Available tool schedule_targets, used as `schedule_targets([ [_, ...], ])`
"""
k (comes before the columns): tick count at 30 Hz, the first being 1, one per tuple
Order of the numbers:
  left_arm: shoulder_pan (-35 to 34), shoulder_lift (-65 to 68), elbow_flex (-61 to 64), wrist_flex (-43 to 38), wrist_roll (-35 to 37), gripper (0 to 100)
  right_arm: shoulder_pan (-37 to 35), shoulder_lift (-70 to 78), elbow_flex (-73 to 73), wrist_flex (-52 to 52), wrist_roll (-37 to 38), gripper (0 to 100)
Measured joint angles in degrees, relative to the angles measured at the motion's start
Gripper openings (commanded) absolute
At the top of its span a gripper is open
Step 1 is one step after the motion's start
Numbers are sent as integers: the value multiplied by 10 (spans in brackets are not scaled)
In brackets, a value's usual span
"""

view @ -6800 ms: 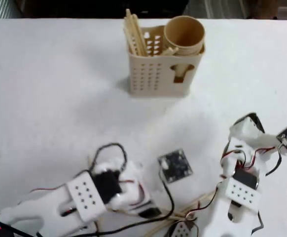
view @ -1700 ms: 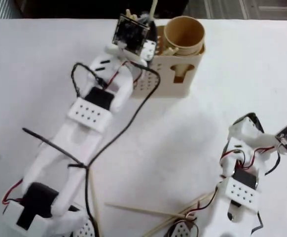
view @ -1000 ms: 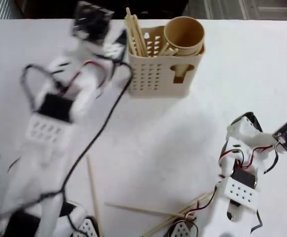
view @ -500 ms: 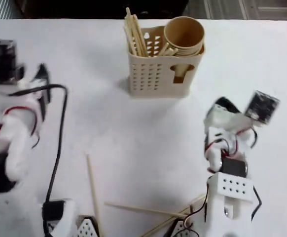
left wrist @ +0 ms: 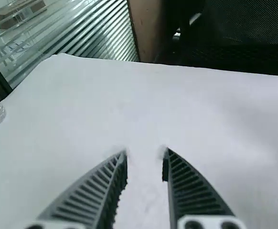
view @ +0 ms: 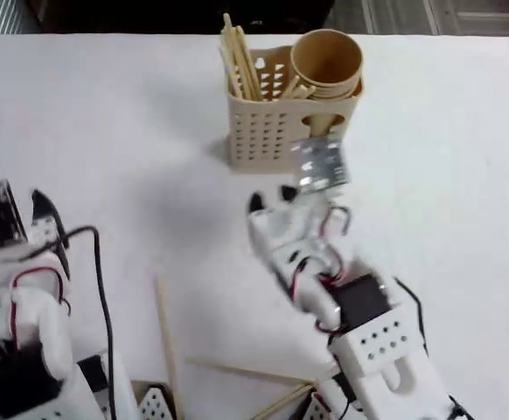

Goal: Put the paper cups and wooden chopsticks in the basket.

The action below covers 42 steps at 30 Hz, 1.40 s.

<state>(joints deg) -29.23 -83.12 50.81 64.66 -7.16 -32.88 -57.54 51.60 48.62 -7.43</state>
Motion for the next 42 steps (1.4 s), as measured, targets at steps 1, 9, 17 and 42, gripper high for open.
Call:
schedule_targets([
  [1,-4,-17,11,0,7,138,-23,2,0,0,0,140],
  [9,-28,-46,36,-4,76,138,-167,165,-2,0,0,139],
  [17,-30,-46,57,-4,91,138,-263,411,-120,1,-72,140],
  [42,-29,-40,156,-4,91,138,-304,660,-268,0,-135,39],
])
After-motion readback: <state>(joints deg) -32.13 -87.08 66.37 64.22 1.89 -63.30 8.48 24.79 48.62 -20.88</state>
